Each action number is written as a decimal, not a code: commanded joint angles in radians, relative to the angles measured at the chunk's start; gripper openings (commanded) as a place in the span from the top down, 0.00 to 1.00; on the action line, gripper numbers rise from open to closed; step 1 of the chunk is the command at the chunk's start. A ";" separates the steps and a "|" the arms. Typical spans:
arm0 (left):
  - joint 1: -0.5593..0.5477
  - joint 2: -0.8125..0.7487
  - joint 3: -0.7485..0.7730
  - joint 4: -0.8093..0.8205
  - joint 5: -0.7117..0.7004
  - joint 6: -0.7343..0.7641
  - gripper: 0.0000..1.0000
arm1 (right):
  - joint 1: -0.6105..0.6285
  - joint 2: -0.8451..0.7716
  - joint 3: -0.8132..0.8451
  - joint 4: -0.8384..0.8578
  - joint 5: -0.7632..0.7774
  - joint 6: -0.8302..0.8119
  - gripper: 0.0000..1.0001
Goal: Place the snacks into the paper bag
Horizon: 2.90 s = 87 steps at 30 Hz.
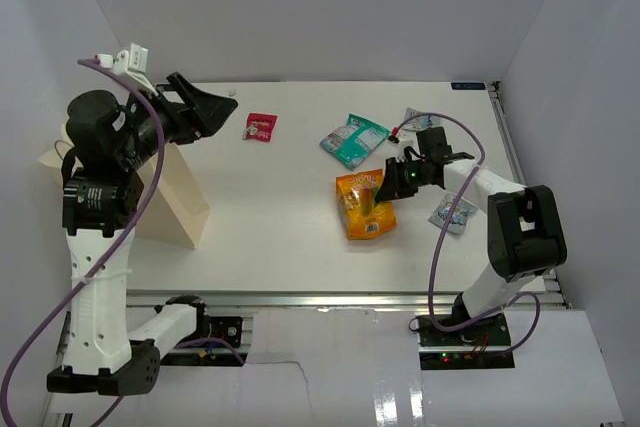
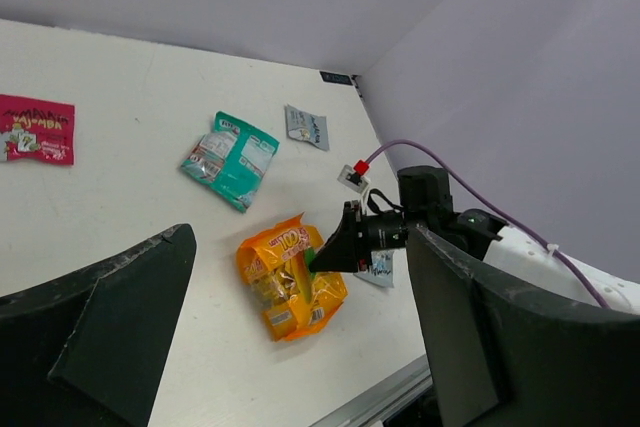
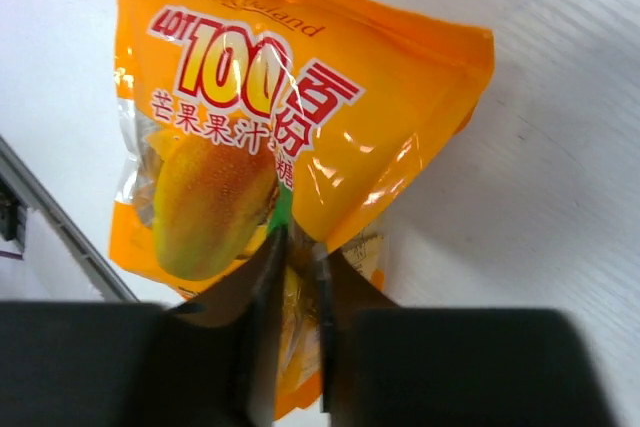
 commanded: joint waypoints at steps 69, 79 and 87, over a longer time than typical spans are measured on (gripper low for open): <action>0.004 0.077 0.526 0.298 -0.090 -0.395 0.02 | 1.004 0.664 1.419 1.033 0.651 -0.155 0.89; 0.004 0.059 0.486 0.296 -0.076 -0.397 0.03 | 1.006 0.664 1.388 1.026 0.640 -0.192 0.45; 0.004 0.048 0.454 0.269 -0.065 -0.385 0.02 | 0.999 0.631 1.388 1.009 0.614 -0.209 0.45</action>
